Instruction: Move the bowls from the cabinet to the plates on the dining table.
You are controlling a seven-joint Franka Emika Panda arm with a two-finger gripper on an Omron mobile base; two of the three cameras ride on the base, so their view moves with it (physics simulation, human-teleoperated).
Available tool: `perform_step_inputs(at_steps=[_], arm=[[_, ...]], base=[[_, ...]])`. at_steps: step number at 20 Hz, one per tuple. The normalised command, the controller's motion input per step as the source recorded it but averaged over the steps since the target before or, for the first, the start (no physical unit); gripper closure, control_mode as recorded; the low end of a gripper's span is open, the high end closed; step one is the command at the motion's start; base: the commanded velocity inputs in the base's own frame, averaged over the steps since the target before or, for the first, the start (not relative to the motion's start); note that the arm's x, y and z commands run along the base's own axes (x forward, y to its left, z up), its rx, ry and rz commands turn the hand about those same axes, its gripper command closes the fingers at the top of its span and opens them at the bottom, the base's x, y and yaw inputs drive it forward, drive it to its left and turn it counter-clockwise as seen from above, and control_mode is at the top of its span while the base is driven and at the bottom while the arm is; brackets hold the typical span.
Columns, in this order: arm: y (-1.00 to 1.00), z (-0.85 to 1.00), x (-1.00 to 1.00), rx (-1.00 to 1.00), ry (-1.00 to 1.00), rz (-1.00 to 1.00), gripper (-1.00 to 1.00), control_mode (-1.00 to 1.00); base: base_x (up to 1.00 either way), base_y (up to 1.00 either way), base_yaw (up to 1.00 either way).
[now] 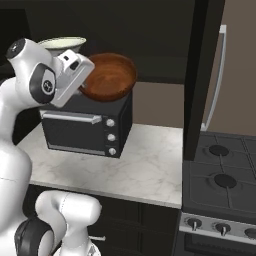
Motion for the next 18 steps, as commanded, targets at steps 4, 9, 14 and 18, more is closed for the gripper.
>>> perform_step_inputs(at_steps=[4, 9, 14, 18], arm=[[0.0, 0.0, -0.38, 0.0, 0.16, 0.11, 1.0, -1.0], [0.0, 0.0, -0.35, 0.0, 0.15, 0.11, 1.0, -1.0], [0.0, 0.02, -0.28, 0.0, 0.1, 0.09, 1.0, -1.0], [0.02, 0.0, -0.35, -0.02, 0.03, 0.09, 1.0, -1.0]], base=[[0.0, 0.0, 0.0], [0.0, 0.0, 0.0], [0.0, 0.0, 0.0], [0.0, 0.0, 0.0]])
